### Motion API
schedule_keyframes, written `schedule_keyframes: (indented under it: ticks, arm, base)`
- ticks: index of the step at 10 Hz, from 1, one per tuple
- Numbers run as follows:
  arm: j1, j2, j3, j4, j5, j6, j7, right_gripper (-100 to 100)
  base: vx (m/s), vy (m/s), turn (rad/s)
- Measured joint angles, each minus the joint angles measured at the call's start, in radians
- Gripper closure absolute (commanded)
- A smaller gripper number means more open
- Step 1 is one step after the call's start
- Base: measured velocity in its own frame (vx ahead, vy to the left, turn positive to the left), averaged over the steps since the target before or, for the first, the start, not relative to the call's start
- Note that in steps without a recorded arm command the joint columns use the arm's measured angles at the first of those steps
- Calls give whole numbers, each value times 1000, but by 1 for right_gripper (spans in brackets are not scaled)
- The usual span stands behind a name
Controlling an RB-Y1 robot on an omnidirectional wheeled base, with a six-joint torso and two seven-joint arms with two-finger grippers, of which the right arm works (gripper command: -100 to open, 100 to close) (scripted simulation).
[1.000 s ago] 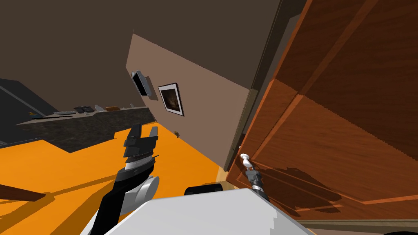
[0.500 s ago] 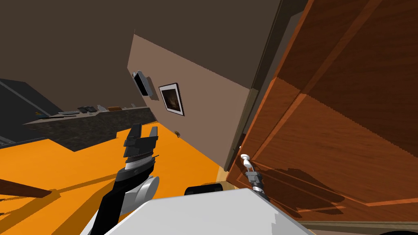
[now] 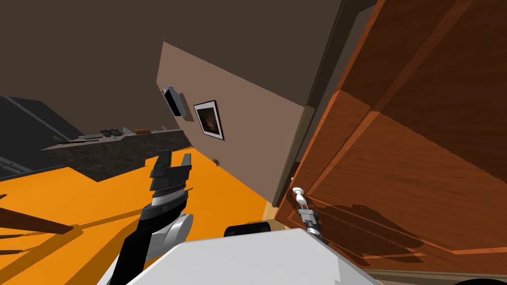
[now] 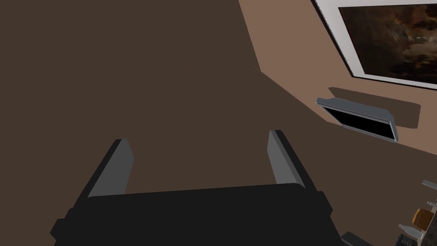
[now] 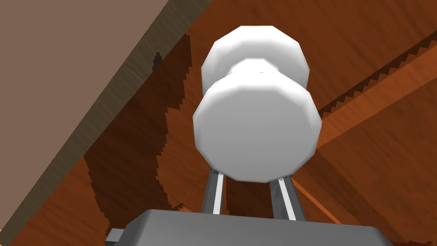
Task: Pull the door open
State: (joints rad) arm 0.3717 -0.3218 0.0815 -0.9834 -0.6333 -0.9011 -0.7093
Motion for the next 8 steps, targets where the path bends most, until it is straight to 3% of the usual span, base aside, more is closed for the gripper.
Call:
schedule_keyframes:
  ticks: [8]
  arm:
    - [11, -8, 26, 5, -25, -14, -195, 100]
  base:
    - [-10, 0, 24]
